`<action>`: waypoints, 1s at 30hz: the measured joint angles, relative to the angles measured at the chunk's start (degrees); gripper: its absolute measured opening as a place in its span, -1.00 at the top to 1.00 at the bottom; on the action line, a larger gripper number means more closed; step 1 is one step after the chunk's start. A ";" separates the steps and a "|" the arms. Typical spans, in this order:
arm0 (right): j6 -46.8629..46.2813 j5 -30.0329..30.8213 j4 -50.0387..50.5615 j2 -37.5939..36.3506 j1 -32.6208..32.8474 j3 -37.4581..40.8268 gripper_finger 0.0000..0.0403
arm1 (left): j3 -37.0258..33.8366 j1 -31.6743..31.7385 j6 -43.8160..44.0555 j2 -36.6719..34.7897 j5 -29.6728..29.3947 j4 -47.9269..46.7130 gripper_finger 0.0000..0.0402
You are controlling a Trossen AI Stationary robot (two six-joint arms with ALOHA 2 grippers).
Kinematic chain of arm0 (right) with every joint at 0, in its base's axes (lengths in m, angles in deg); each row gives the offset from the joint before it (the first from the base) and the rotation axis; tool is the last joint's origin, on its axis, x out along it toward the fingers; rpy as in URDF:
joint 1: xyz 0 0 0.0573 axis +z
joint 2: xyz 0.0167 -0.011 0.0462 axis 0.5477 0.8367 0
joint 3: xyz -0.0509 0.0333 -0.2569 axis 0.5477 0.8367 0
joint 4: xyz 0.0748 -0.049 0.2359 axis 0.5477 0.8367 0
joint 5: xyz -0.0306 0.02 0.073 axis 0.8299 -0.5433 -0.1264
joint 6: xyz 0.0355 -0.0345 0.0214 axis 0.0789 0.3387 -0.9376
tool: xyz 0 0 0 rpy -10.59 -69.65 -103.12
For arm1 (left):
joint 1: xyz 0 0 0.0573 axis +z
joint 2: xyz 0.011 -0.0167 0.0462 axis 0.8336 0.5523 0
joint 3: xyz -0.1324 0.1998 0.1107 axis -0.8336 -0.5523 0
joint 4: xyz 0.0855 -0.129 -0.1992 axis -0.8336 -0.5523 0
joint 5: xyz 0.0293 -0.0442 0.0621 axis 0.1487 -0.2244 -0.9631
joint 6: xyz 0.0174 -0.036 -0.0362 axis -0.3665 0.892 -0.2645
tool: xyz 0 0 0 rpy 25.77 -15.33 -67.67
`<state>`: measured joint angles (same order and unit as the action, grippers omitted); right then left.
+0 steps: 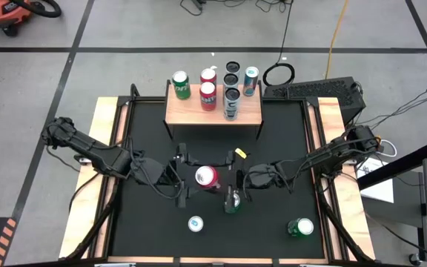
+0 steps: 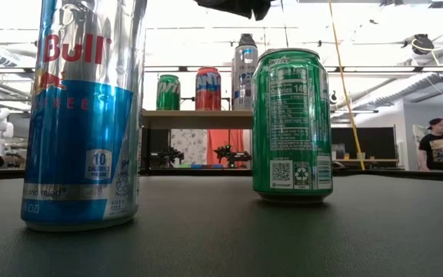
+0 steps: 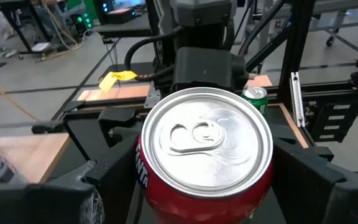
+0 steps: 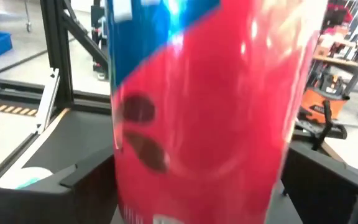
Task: Place canned beverage on shelf
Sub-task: Put the orange soda can on the shelf aligned with the other orange soda can
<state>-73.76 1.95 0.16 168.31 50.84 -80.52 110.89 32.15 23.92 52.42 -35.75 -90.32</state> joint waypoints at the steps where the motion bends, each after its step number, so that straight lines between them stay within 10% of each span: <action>1: -0.35 -0.02 1.29 -0.50 0.00 0.00 -0.84 | 0.01 0.03 -0.23 -0.13 0.26 0.21 -0.49; 30: -7.80 4.72 37.54 -10.49 3.54 1.26 -0.84 | 0.10 16.58 -4.69 -5.09 13.46 -4.81 -0.49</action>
<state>-81.56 6.68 37.70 157.82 54.38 -79.27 110.98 48.72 19.23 47.33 -22.29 -95.13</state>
